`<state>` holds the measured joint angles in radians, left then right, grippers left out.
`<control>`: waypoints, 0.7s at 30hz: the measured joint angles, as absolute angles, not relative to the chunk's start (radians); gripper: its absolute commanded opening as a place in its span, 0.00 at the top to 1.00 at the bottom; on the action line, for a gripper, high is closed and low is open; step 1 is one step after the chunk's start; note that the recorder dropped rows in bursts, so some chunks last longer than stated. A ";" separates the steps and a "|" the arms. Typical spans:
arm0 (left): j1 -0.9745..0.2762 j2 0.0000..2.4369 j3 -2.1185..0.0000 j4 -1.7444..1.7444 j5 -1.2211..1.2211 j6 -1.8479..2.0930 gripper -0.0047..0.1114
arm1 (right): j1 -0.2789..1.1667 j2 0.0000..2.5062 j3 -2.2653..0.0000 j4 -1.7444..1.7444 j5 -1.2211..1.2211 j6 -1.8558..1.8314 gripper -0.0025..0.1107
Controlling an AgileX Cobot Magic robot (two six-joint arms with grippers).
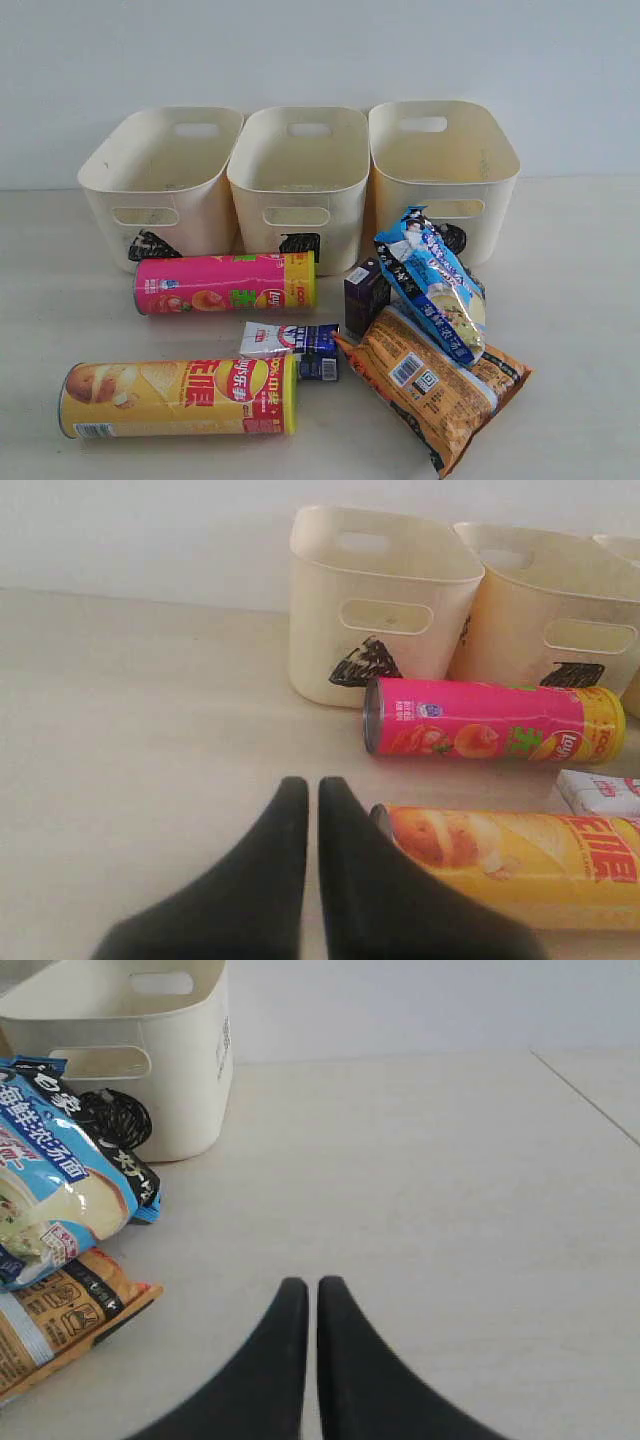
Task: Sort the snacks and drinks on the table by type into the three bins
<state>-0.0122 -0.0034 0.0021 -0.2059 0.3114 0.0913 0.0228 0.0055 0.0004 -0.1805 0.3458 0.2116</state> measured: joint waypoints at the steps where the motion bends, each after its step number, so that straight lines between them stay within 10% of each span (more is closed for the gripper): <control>1: -0.012 -0.003 0.002 -0.206 0.311 0.091 0.92 | 0.023 0.005 0.000 -0.180 0.346 0.212 0.97; 21: -0.012 -0.003 0.002 -0.206 0.311 0.091 0.92 | 0.023 0.005 0.000 -0.189 -0.041 0.177 0.97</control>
<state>-0.0122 -0.0034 0.0021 -0.2059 0.3114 0.0913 0.0228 0.0055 0.0004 -0.1889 -0.0411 0.1775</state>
